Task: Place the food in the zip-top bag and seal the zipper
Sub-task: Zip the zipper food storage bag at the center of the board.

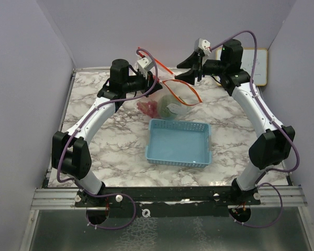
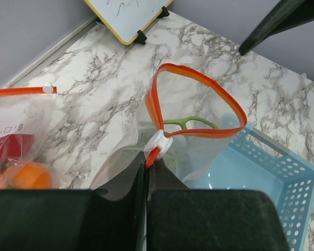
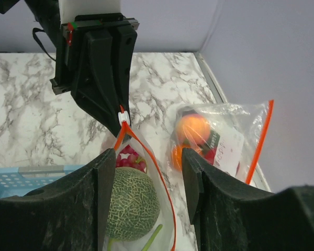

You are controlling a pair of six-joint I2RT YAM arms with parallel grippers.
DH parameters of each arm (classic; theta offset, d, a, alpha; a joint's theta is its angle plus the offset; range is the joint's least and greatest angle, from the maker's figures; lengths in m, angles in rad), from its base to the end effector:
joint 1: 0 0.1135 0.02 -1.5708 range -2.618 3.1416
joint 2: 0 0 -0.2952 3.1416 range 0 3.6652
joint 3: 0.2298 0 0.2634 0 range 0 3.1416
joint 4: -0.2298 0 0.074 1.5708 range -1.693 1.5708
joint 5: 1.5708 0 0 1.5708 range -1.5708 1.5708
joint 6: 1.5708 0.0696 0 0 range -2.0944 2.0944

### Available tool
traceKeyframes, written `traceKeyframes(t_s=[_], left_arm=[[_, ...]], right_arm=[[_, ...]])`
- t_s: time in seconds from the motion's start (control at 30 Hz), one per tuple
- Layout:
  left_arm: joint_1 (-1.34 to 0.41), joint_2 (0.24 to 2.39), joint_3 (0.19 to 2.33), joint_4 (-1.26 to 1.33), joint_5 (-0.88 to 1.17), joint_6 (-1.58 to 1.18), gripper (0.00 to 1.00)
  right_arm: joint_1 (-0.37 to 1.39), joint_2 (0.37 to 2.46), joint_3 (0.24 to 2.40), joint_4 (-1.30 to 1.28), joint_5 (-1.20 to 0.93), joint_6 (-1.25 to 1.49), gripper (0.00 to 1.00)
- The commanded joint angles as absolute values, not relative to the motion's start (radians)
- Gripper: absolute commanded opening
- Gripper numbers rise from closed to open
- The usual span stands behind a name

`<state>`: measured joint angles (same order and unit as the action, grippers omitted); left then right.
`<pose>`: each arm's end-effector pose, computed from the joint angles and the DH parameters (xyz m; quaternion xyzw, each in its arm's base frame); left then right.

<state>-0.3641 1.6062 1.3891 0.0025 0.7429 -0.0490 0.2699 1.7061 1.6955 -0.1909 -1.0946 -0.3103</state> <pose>0.3722 -0.1922 0.3852 0.3387 0.6809 -0.3965 0.5141 0.3890 0.1718 0.4421 -0.5046 0.5397 0.3921 0.5481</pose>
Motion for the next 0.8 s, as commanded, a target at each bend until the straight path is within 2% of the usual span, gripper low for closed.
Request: traceKeyframes(t_s=[0.0,0.37,0.77], left_arm=[[-0.367,1.611,1.416,0.072,0.824,-0.083,0.00],[-0.367,1.658,1.457,0.065,0.830,-0.096,0.00],[-0.367,1.661,1.470,0.073,0.850,-0.106,0.00]], right_arm=[[0.289,1.756,1.693,-0.026,-1.221,-0.250,0.47],[0.348,1.785,1.669,0.048,-1.242,-0.165,0.45],[0.367,1.825,1.658,-0.001,-1.167,-0.223,0.42]])
